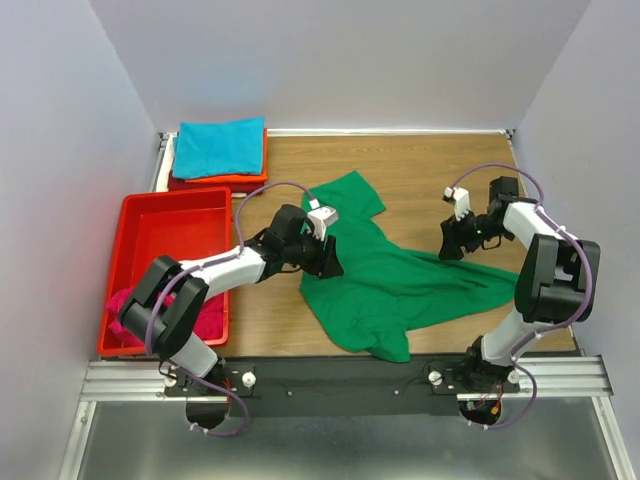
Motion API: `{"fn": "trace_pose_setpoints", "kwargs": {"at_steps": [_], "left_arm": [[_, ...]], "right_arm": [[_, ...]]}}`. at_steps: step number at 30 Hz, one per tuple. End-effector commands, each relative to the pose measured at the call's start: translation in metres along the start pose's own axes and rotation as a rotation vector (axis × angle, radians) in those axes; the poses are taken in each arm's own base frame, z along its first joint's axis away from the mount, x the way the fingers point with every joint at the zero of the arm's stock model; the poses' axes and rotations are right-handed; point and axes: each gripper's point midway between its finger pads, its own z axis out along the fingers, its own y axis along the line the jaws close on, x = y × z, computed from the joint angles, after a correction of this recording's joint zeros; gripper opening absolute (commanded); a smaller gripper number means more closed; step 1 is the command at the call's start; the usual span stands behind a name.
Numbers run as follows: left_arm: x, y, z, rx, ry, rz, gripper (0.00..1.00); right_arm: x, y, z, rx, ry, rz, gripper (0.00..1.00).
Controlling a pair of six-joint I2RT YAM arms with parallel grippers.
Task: Fold and stack the t-shirts
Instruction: Flatten the tshirt out
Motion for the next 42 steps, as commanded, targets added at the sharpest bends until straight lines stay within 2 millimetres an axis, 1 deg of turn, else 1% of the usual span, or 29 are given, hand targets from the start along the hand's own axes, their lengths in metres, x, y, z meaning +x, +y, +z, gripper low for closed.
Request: {"fn": "trace_pose_setpoints", "kwargs": {"at_steps": [1, 4, 8, 9, 11, 13, 14, 15, 16, 17, 18, 19, 20, 21, 22, 23, 24, 25, 26, 27, 30, 31, 33, 34, 35, 36, 37, 38, 42], "left_arm": [[0.018, 0.0, 0.012, 0.027, 0.035, -0.04, 0.53], [0.024, 0.002, 0.018, 0.028, 0.051, -0.045, 0.54], [0.031, 0.004, 0.022, 0.025, 0.066, -0.055, 0.53], [0.033, 0.004, 0.023, 0.026, 0.069, -0.054, 0.53], [0.038, 0.007, 0.025, 0.017, 0.079, -0.065, 0.53], [0.046, 0.014, 0.027, -0.006, 0.097, -0.085, 0.53], [0.049, 0.016, 0.028, -0.014, 0.102, -0.097, 0.53], [0.053, 0.018, 0.029, -0.027, 0.108, -0.106, 0.52], [0.055, 0.022, 0.029, -0.036, 0.11, -0.113, 0.52], [0.063, 0.025, 0.03, -0.046, 0.122, -0.126, 0.5], [0.065, 0.028, 0.03, -0.061, 0.123, -0.138, 0.47], [0.069, 0.032, 0.029, -0.072, 0.125, -0.153, 0.46], [0.076, 0.038, 0.029, -0.084, 0.129, -0.17, 0.46], [0.079, 0.041, 0.027, -0.092, 0.128, -0.181, 0.44], [0.085, 0.045, 0.026, -0.097, 0.125, -0.198, 0.43], [0.086, 0.047, 0.026, -0.102, 0.121, -0.205, 0.43], [0.087, 0.048, 0.026, -0.105, 0.121, -0.211, 0.42], [0.089, 0.048, 0.026, -0.106, 0.121, -0.21, 0.42], [0.091, 0.049, 0.026, -0.108, 0.126, -0.216, 0.41], [0.09, 0.05, 0.027, -0.105, 0.12, -0.215, 0.41], [0.089, 0.051, 0.028, -0.108, 0.117, -0.212, 0.41], [0.088, 0.051, 0.027, -0.108, 0.116, -0.211, 0.41], [0.087, 0.053, 0.026, -0.113, 0.109, -0.213, 0.41], [0.087, 0.052, 0.025, -0.112, 0.11, -0.215, 0.41], [0.085, 0.051, 0.025, -0.111, 0.104, -0.212, 0.41], [0.085, 0.052, 0.025, -0.112, 0.103, -0.211, 0.41], [0.084, 0.051, 0.024, -0.109, 0.103, -0.211, 0.41], [0.082, 0.052, 0.024, -0.112, 0.099, -0.208, 0.41], [0.08, 0.055, 0.022, -0.13, 0.092, -0.213, 0.41]], "right_arm": [[0.004, 0.0, 0.021, 0.01, 0.076, -0.015, 0.68], [0.007, 0.005, 0.029, 0.008, 0.097, -0.024, 0.67], [0.011, 0.005, 0.038, 0.018, 0.127, -0.019, 0.56], [0.01, 0.004, 0.041, 0.027, 0.138, -0.014, 0.48], [0.01, 0.003, 0.043, 0.03, 0.148, -0.007, 0.41], [0.005, -0.001, 0.043, 0.047, 0.14, 0.002, 0.22], [0.001, -0.003, 0.042, 0.06, 0.13, 0.009, 0.04], [-0.006, -0.01, 0.039, 0.105, 0.111, 0.035, 0.01], [-0.015, -0.018, 0.034, 0.151, 0.087, 0.049, 0.01], [-0.026, -0.025, 0.023, 0.217, 0.046, 0.064, 0.01], [-0.037, -0.043, 0.011, 0.317, -0.012, 0.125, 0.01], [-0.045, -0.053, 0.0, 0.377, -0.056, 0.154, 0.01], [-0.055, -0.058, -0.02, 0.454, -0.12, 0.172, 0.01], [-0.057, -0.067, -0.033, 0.519, -0.159, 0.202, 0.01], [-0.062, -0.088, -0.057, 0.649, -0.225, 0.254, 0.01], [-0.061, -0.09, -0.072, 0.709, -0.267, 0.284, 0.01], [-0.057, -0.104, -0.091, 0.804, -0.293, 0.305, 0.01], [-0.053, -0.108, -0.097, 0.836, -0.298, 0.317, 0.01], [-0.047, -0.111, -0.101, 0.864, -0.293, 0.33, 0.0], [-0.035, -0.118, -0.105, 0.91, -0.264, 0.357, 0.01], [-0.01, -0.129, -0.107, 0.947, -0.218, 0.401, 0.01], [0.001, -0.133, -0.104, 0.955, -0.193, 0.418, 0.01], [0.015, -0.141, -0.109, 0.969, -0.181, 0.449, 0.01], [0.024, -0.142, -0.104, 0.964, -0.156, 0.462, 0.01], [0.028, -0.143, -0.103, 0.959, -0.144, 0.462, 0.01], [0.033, -0.143, -0.1, 0.95, -0.132, 0.46, 0.07], [0.036, -0.142, -0.099, 0.945, -0.119, 0.447, 0.11], [0.042, -0.14, -0.095, 0.936, -0.101, 0.445, 0.17], [0.051, -0.143, -0.104, 0.959, -0.087, 0.453, 0.21]]}}
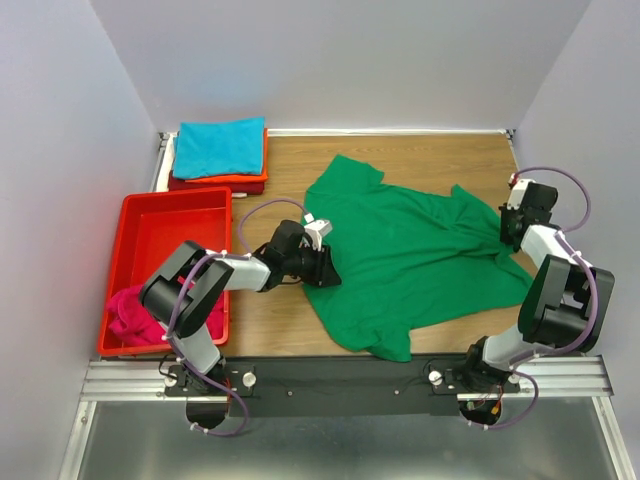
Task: Fold and stack the t-shirts
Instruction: Flatten the tshirt out
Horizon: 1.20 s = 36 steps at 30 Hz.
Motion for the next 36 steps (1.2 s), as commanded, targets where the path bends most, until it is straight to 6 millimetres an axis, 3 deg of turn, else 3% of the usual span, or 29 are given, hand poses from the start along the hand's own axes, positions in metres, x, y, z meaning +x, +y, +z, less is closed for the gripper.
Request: {"fn": "trace_pose_setpoints", "kwargs": {"at_steps": [1, 6, 8, 9, 11, 13, 14, 16, 18, 20, 23, 24, 27, 29, 33, 36], "left_arm": [[0.035, 0.035, -0.009, -0.144, 0.084, -0.064, 0.41], [0.034, 0.048, -0.021, -0.199, 0.039, -0.124, 0.4], [0.041, 0.053, -0.034, -0.209, 0.0, -0.184, 0.29], [0.034, 0.056, -0.04, -0.205, -0.051, -0.226, 0.26], [0.034, 0.055, -0.052, -0.215, -0.091, -0.229, 0.26], [0.032, 0.05, -0.059, -0.207, -0.11, -0.223, 0.26], [0.02, 0.043, -0.064, -0.193, -0.146, -0.202, 0.26], [0.013, 0.038, -0.071, -0.205, -0.161, -0.195, 0.26], [-0.008, 0.024, -0.081, -0.187, -0.209, -0.153, 0.27], [-0.028, 0.011, -0.091, -0.166, -0.261, -0.111, 0.3], [-0.056, -0.004, -0.106, -0.162, -0.325, -0.043, 0.34], [-0.067, -0.01, -0.111, -0.163, -0.347, -0.014, 0.36], [-0.092, -0.022, -0.131, -0.179, -0.424, 0.1, 0.38], [-0.111, -0.029, -0.148, -0.214, -0.496, 0.158, 0.48], [-0.133, -0.037, -0.171, -0.27, -0.562, 0.284, 0.71], [-0.139, -0.037, -0.175, -0.285, -0.57, 0.316, 0.73]], "right_arm": [[0.002, -0.017, 0.0, 0.052, -0.007, -0.007, 0.21], [0.009, -0.03, -0.002, 0.082, 0.014, -0.018, 0.29], [0.016, -0.035, -0.007, 0.083, 0.024, -0.016, 0.29], [0.02, -0.035, -0.009, 0.078, 0.026, -0.019, 0.29], [0.026, -0.03, -0.017, 0.056, 0.017, -0.044, 0.29], [0.025, -0.014, -0.023, -0.028, -0.019, -0.074, 0.32], [0.022, -0.007, -0.029, -0.068, -0.039, -0.089, 0.34], [0.018, 0.005, -0.037, -0.144, -0.053, -0.102, 0.44], [-0.001, 0.027, -0.043, -0.282, -0.123, -0.106, 0.56], [-0.013, 0.039, -0.043, -0.362, -0.155, -0.089, 0.61], [-0.034, 0.057, -0.028, -0.494, -0.145, -0.017, 0.64], [-0.04, 0.057, -0.012, -0.517, -0.123, 0.003, 0.64], [-0.049, 0.064, 0.009, -0.567, -0.091, 0.06, 0.64], [-0.057, 0.066, 0.03, -0.581, -0.067, 0.098, 0.64], [-0.076, 0.062, 0.055, -0.558, -0.062, 0.109, 0.64], [-0.084, 0.06, 0.075, -0.522, -0.047, 0.112, 0.63]]}}
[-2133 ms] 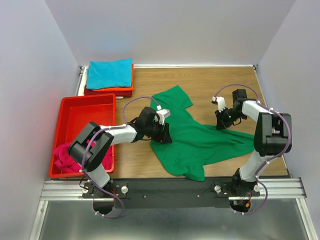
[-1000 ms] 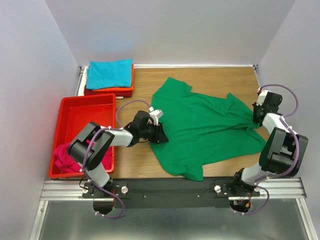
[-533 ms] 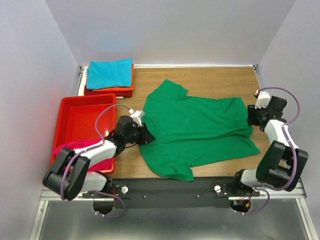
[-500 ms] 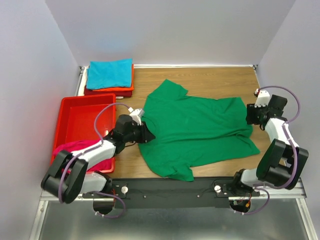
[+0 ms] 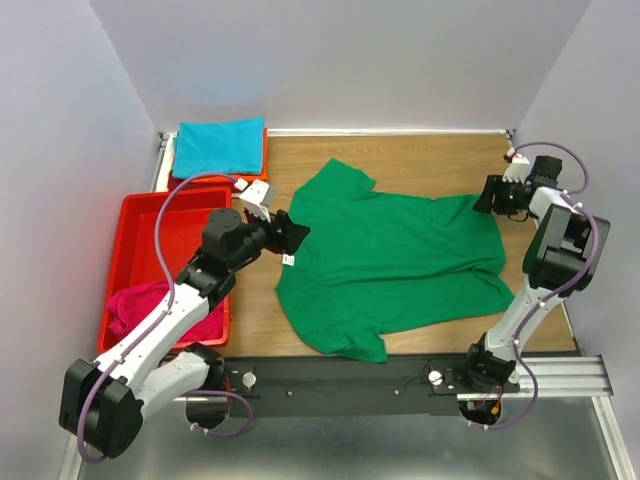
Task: Fold and stack the t-shirts
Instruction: Flatten the tshirt out
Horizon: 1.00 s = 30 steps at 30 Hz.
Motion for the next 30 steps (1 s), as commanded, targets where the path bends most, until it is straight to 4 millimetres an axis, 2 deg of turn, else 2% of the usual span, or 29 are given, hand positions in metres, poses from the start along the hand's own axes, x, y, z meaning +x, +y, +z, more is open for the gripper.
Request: {"fn": "trace_pose_setpoints", "kwargs": {"at_steps": [1, 9, 16, 22, 30], "left_arm": [[-0.008, 0.014, -0.003, -0.063, -0.003, 0.098, 0.73], [0.004, 0.014, -0.004, -0.051, 0.025, 0.088, 0.73], [0.006, 0.014, -0.006, -0.049, 0.027, 0.086, 0.73], [0.005, 0.015, -0.002, -0.049, 0.035, 0.088, 0.73], [0.003, 0.014, 0.006, -0.036, 0.047, 0.092, 0.73]], "right_arm": [[-0.023, -0.007, 0.016, 0.024, -0.012, 0.023, 0.63], [-0.019, -0.028, 0.054, 0.079, 0.047, 0.011, 0.62], [-0.013, -0.045, 0.067, 0.131, 0.09, -0.006, 0.58], [-0.001, -0.034, 0.071, 0.063, 0.128, 0.002, 0.46], [0.01, -0.019, 0.063, 0.008, 0.152, -0.007, 0.45]]}}
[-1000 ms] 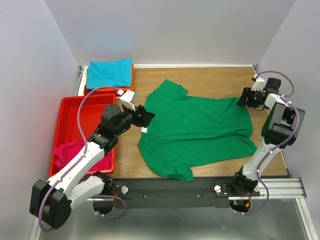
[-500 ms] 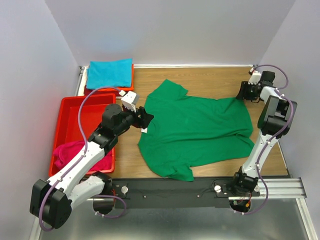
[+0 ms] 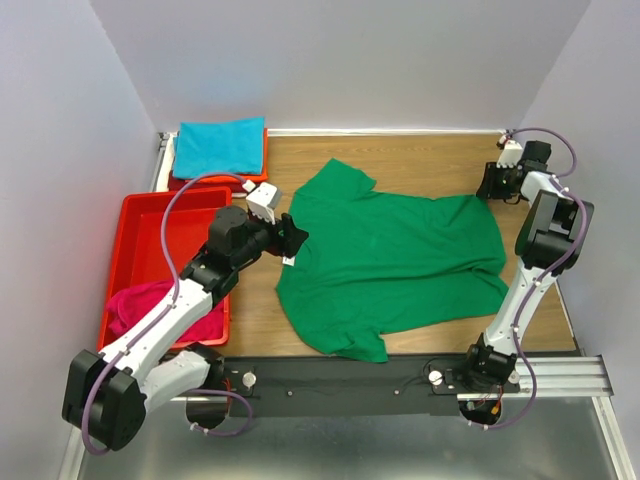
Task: Fold and stack the t-shirts
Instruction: Flatten the tshirt out
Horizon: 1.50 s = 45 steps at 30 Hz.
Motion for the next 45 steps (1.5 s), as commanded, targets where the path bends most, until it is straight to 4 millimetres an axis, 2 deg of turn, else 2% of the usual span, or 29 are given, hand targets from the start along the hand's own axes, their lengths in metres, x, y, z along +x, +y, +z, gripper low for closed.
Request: {"fn": "trace_pose_setpoints", "kwargs": {"at_steps": [1, 7, 12, 13, 18, 19, 21, 22, 23, 26, 28, 29, 30, 31, 32, 33, 35, 36, 38, 39, 44, 45], "left_arm": [[-0.011, 0.001, 0.003, 0.002, -0.016, 0.02, 0.73], [-0.01, -0.002, 0.004, 0.016, -0.008, 0.015, 0.73], [-0.008, -0.003, 0.005, 0.023, -0.005, 0.01, 0.73], [-0.008, -0.001, 0.005, 0.014, -0.007, 0.01, 0.73], [-0.014, 0.002, 0.007, -0.004, -0.019, 0.022, 0.73], [-0.016, 0.004, 0.007, -0.012, -0.022, 0.025, 0.73], [-0.021, 0.006, 0.012, -0.016, -0.024, 0.034, 0.73], [-0.024, 0.006, 0.015, -0.018, -0.026, 0.038, 0.73], [-0.029, 0.009, 0.021, -0.023, -0.029, 0.037, 0.73], [-0.039, 0.016, 0.035, -0.033, -0.035, 0.04, 0.73], [-0.048, 0.028, 0.058, -0.052, -0.014, 0.05, 0.73], [-0.05, 0.037, 0.068, -0.051, 0.003, 0.061, 0.72], [-0.051, 0.049, 0.091, -0.059, 0.047, 0.064, 0.72], [-0.05, 0.062, 0.103, -0.075, 0.078, 0.094, 0.71], [-0.021, 0.081, 0.129, -0.089, 0.171, 0.076, 0.7], [-0.042, 0.085, 0.143, -0.088, 0.177, 0.091, 0.68], [-0.036, 0.101, 0.168, -0.088, 0.233, 0.117, 0.66], [-0.033, 0.112, 0.191, -0.093, 0.267, 0.117, 0.65], [-0.032, 0.119, 0.212, -0.088, 0.283, 0.129, 0.63], [-0.034, 0.127, 0.228, -0.086, 0.288, 0.153, 0.63], [-0.04, 0.143, 0.269, -0.078, 0.283, 0.175, 0.63], [-0.02, 0.152, 0.28, -0.078, 0.315, 0.157, 0.63]], "right_arm": [[0.049, 0.023, 0.001, -0.085, 0.142, 0.054, 0.46], [0.052, 0.034, -0.001, -0.14, 0.151, 0.068, 0.46], [0.061, 0.023, 0.001, -0.084, 0.194, 0.036, 0.45], [0.064, 0.023, 0.002, -0.081, 0.206, 0.025, 0.41], [0.074, 0.025, 0.0, -0.081, 0.241, -0.005, 0.32], [0.076, 0.026, -0.001, -0.082, 0.25, -0.007, 0.26], [0.078, 0.026, -0.003, -0.086, 0.256, -0.016, 0.19], [0.077, 0.027, -0.005, -0.087, 0.254, -0.018, 0.07], [0.079, 0.027, -0.006, -0.085, 0.26, -0.02, 0.01], [0.075, 0.028, -0.012, -0.071, 0.247, -0.023, 0.0], [0.072, 0.025, -0.016, -0.045, 0.233, -0.01, 0.0], [0.057, 0.023, -0.022, -0.015, 0.184, -0.01, 0.0], [0.061, 0.023, -0.024, 0.0, 0.184, -0.001, 0.01], [0.049, 0.021, -0.03, 0.023, 0.143, -0.001, 0.0], [0.047, 0.022, -0.032, 0.025, 0.133, 0.0, 0.0], [0.052, 0.024, -0.033, 0.021, 0.132, 0.004, 0.01], [0.051, 0.028, -0.037, 0.014, 0.121, -0.002, 0.0], [0.052, 0.031, -0.041, 0.008, 0.118, -0.005, 0.0], [0.054, 0.034, -0.043, -0.001, 0.115, -0.017, 0.0], [0.056, 0.036, -0.043, -0.012, 0.116, -0.018, 0.0], [0.054, 0.041, -0.041, -0.045, 0.107, -0.01, 0.0], [0.054, 0.042, -0.041, -0.047, 0.106, -0.01, 0.01]]}}
